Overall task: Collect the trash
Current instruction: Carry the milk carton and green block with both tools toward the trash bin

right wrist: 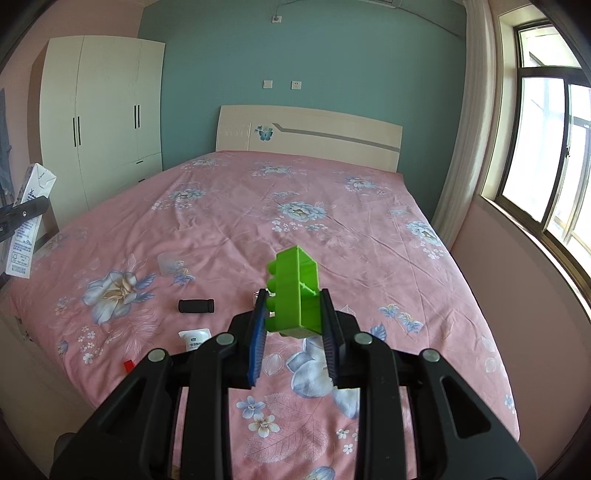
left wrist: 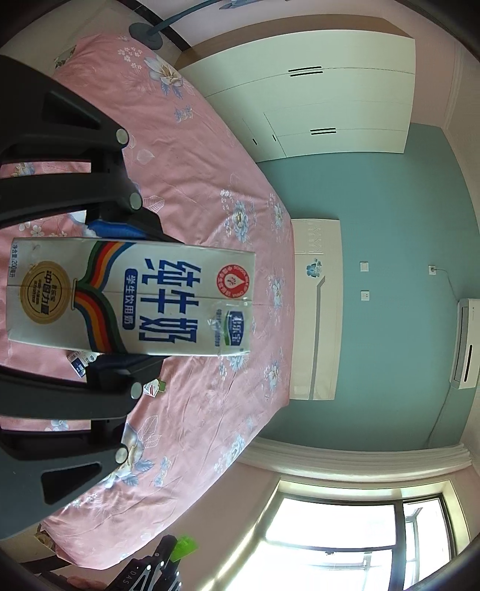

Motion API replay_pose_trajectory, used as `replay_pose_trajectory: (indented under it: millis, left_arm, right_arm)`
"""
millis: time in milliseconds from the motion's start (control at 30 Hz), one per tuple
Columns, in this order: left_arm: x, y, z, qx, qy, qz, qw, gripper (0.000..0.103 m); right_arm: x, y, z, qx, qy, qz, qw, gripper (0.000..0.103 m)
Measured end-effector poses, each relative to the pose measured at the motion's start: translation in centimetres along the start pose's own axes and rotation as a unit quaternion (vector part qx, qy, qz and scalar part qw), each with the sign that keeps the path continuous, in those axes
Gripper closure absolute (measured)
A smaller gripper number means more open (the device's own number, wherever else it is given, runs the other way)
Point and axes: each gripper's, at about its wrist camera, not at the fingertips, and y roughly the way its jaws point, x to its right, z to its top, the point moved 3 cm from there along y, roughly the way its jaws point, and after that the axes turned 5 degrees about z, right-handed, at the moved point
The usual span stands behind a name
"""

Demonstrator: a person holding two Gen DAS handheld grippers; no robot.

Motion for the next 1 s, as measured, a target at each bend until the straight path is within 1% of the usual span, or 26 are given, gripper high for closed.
replay_pose_trajectory:
  millis: [300,433,700,833,1000]
  left_arm:
    - [-1.4,-6.9,-0.7,0.026,0.016,-0.01,0.9995,0.053]
    - [-2.1,-9.2,-1.6,0.031,0.02,-0.025,0.999,0.053]
    - [-2.3,-12.5,-4.2,0.047,0.045,-0.028,0.9975,0.053]
    - [-2.4,-14.2,-5.8,0.048,0.053,-0.042,0.9965,0.053]
    - [-1.6,-16.5,-8.2,0.064,0.09,-0.036,0.9932,0.053]
  right_arm:
    - [-2.3,-7.1,-0.8,0.024,-0.008,0.019,1.0,0.075]
    - [-3.6,-9.7,-1.9,0.029,-0.023,0.028,0.999,0.075]
    - [-6.3,-12.7,-4.2,0.03,-0.051,0.051,0.997,0.075]
    - [-8.0,-14.1,-5.5,0.032,-0.063,0.068,0.995,0.075]
    - [-9.8,-15.6,-7.8,0.032,-0.071,0.093,0.993,0.075]
